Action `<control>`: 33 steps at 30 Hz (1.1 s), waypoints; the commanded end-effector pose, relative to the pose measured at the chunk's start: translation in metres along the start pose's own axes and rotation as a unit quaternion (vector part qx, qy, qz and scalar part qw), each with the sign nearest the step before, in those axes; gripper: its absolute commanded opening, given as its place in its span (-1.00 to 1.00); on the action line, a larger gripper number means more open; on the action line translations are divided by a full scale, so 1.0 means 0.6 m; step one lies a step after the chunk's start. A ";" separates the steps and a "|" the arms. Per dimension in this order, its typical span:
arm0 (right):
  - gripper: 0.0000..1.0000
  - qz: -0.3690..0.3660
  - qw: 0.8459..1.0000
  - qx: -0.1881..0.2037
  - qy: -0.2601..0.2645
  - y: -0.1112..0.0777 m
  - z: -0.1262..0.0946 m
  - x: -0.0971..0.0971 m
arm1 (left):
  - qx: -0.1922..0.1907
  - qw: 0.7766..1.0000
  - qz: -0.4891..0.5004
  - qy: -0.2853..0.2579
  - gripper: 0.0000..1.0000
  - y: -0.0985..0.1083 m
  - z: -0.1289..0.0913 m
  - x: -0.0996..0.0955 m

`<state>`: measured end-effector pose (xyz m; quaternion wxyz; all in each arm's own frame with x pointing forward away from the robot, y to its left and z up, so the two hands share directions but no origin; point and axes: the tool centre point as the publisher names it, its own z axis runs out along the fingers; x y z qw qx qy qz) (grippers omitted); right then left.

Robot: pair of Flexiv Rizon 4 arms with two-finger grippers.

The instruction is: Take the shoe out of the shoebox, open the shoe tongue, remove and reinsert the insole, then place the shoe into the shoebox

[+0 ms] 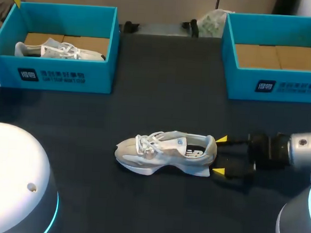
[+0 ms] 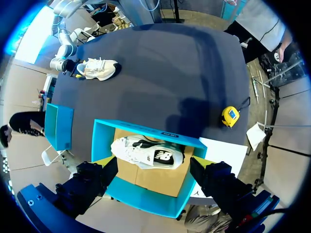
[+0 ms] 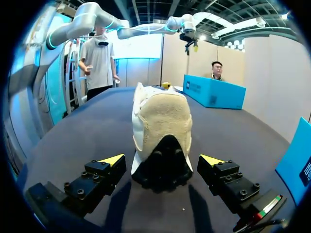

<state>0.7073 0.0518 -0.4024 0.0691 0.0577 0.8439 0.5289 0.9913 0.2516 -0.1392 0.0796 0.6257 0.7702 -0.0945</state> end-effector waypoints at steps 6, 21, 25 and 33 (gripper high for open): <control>1.00 0.005 1.000 0.010 -0.008 0.005 0.029 -0.007 | -0.001 1.000 0.000 0.001 1.00 -0.001 -0.001 0.000; 1.00 0.006 1.000 0.003 0.011 0.014 0.060 -0.005 | -0.001 1.000 0.000 0.001 1.00 -0.001 -0.001 0.000; 1.00 0.006 1.000 0.001 0.015 0.016 0.069 -0.003 | -0.001 1.000 0.000 0.001 1.00 -0.001 -0.001 0.000; 1.00 0.005 1.000 -0.002 0.029 0.017 0.086 -0.010 | -0.001 1.000 0.000 0.001 1.00 -0.001 -0.001 0.000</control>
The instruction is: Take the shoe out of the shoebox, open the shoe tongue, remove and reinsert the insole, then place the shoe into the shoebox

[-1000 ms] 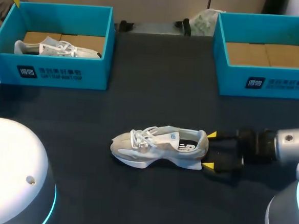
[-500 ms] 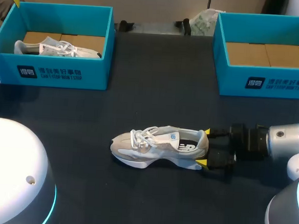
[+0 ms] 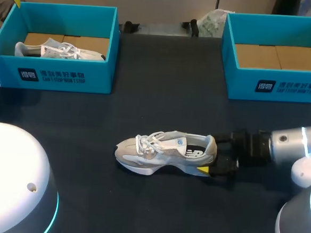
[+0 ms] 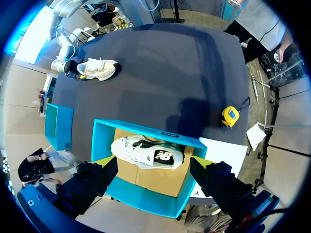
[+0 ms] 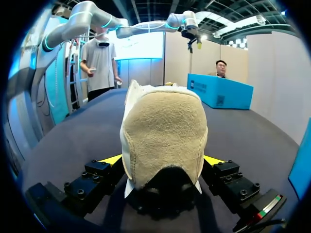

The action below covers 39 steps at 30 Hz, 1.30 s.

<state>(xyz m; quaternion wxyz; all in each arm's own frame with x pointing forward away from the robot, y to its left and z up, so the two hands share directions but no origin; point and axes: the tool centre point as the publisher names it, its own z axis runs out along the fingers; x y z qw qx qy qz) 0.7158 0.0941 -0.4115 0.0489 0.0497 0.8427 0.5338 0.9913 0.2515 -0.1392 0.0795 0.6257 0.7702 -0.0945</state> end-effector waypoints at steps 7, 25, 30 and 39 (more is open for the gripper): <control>1.00 0.004 1.000 -0.001 0.021 -0.006 0.031 -0.010 | -0.001 1.000 0.000 0.001 1.00 -0.001 -0.001 0.000; -1.00 0.009 0.999 -0.003 0.043 -0.013 0.038 -0.005 | -0.001 1.000 0.000 0.001 1.00 -0.001 -0.001 0.000; -1.00 0.009 0.999 -0.003 0.043 -0.013 0.038 -0.005 | -0.001 1.000 0.000 0.001 1.00 -0.001 -0.001 0.000; -1.00 0.009 0.999 -0.003 0.043 -0.013 0.038 -0.005 | -0.001 1.000 0.000 0.001 1.00 -0.001 -0.001 0.000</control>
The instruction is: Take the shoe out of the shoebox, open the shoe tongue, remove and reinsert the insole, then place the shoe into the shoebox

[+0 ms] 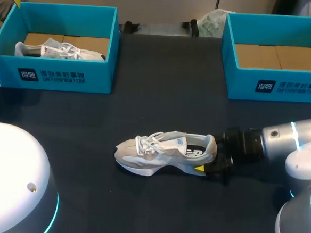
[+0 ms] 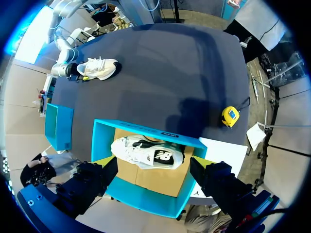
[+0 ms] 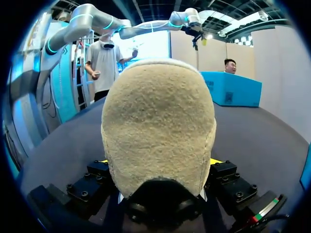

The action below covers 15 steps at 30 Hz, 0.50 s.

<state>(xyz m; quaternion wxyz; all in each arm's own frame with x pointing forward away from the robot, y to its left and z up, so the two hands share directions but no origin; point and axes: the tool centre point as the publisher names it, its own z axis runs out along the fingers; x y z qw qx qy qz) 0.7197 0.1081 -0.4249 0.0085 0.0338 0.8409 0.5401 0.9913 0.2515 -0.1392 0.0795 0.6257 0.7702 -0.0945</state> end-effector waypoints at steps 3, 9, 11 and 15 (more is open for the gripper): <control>-1.00 0.000 1.000 0.002 0.000 -0.002 0.006 -0.003 | -0.012 0.998 -0.061 0.004 1.00 -0.014 -0.005 -0.011; -1.00 0.000 1.000 0.002 0.000 -0.002 0.006 -0.003 | -0.074 0.964 -0.252 0.050 1.00 -0.034 -0.017 -0.036; -1.00 0.000 1.000 0.002 0.000 -0.002 0.006 -0.003 | -0.111 0.931 -0.342 0.071 1.00 -0.038 -0.018 -0.044; -1.00 0.000 1.000 0.002 0.000 -0.002 0.006 -0.003 | -0.169 0.840 -0.509 0.079 1.00 -0.036 -0.014 -0.047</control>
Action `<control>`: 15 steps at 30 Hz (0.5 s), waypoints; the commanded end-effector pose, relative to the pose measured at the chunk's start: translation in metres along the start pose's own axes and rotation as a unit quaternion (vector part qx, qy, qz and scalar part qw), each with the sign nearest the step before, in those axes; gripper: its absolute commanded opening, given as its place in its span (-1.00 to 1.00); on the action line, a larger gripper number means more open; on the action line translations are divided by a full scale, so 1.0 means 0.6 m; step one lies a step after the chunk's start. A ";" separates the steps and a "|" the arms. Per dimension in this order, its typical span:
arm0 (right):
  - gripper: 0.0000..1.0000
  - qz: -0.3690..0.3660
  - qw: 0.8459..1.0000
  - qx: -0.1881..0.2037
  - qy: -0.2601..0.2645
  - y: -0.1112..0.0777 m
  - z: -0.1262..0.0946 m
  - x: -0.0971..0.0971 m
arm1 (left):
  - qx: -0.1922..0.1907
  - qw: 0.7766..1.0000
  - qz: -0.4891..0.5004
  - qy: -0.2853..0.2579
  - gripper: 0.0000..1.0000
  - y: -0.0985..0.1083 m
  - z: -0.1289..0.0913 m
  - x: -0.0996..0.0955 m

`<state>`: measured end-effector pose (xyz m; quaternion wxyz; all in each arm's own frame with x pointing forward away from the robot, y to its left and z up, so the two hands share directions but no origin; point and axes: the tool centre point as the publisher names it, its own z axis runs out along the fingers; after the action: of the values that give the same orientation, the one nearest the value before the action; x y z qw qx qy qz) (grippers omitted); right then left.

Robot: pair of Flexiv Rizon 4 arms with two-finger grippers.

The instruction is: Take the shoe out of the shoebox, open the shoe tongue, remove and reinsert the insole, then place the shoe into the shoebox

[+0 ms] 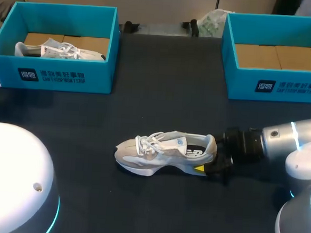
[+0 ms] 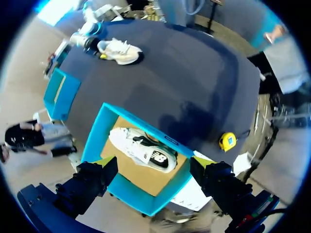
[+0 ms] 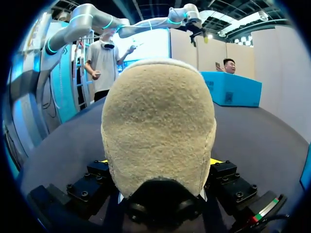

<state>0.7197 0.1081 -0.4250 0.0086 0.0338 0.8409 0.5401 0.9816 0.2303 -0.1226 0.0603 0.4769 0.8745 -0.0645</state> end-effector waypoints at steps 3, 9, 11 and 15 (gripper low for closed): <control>-1.00 0.000 1.000 0.002 0.000 -0.002 0.006 -0.003 | -0.112 0.904 -0.411 0.018 1.00 -0.020 0.006 -0.009; -1.00 0.000 1.000 0.002 0.000 -0.002 0.006 -0.003 | -0.112 0.904 -0.411 0.018 1.00 -0.020 0.006 -0.009; -1.00 0.000 1.000 0.002 0.000 -0.002 0.006 -0.003 | -0.112 0.904 -0.411 0.018 1.00 -0.020 0.006 -0.009; -1.00 0.000 1.000 0.002 0.000 -0.002 0.006 -0.003 | -0.112 0.904 -0.411 0.018 1.00 -0.020 0.006 -0.009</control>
<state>0.7197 0.1081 -0.4250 0.0086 0.0338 0.8409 0.5401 0.9775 0.2226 -0.1249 0.0650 0.2340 0.9700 -0.0132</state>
